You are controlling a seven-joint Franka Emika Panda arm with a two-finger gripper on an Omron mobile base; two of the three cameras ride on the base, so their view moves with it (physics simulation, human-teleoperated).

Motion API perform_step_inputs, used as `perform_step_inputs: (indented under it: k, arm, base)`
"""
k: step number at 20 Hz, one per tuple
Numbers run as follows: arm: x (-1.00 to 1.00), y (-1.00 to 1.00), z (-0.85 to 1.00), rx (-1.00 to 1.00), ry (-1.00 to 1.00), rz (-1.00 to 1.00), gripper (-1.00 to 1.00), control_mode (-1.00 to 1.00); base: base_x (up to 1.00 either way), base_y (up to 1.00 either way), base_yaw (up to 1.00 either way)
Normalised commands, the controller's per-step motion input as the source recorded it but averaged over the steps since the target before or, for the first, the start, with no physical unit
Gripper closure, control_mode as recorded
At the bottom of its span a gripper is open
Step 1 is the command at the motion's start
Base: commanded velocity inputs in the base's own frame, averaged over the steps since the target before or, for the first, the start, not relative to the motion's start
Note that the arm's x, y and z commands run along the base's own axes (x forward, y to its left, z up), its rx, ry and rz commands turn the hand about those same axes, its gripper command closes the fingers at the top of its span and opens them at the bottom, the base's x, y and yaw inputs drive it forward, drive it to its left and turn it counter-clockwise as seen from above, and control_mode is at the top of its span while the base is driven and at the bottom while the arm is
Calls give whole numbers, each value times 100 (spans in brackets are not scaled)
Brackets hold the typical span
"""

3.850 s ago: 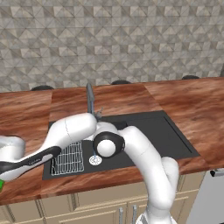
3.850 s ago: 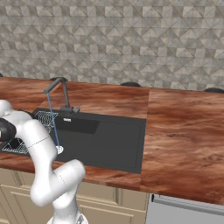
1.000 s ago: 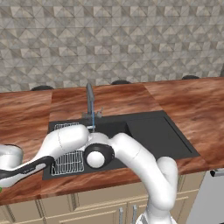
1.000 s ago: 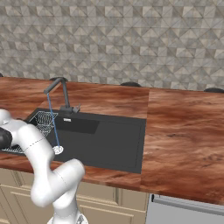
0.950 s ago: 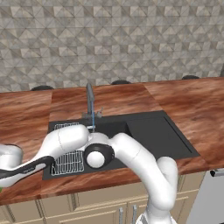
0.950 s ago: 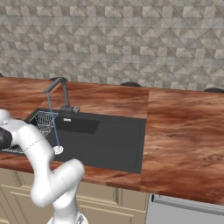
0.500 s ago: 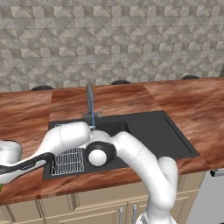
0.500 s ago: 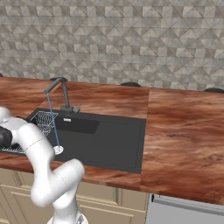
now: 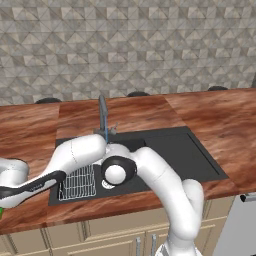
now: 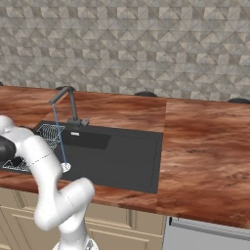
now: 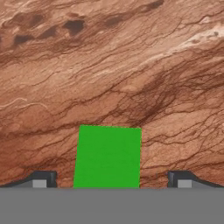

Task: Soak the sponge with water for a few seconds and then drop it inside the sink.

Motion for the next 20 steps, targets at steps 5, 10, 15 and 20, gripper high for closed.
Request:
perform_step_inputs:
  k: [5,10,15,20]
  arm:
    - [2,2,-12,0,0,0,-100,-100]
    - [7,5,-6,0,0,0,-100,-100]
    - [8,7,0,0,0,0,-100,-100]
    - [1,12,0,0,0,0,-100,-100]
  base:
    - [0,0,0]
    - [0,0,0]
    - [0,0,0]
    - [0,0,0]
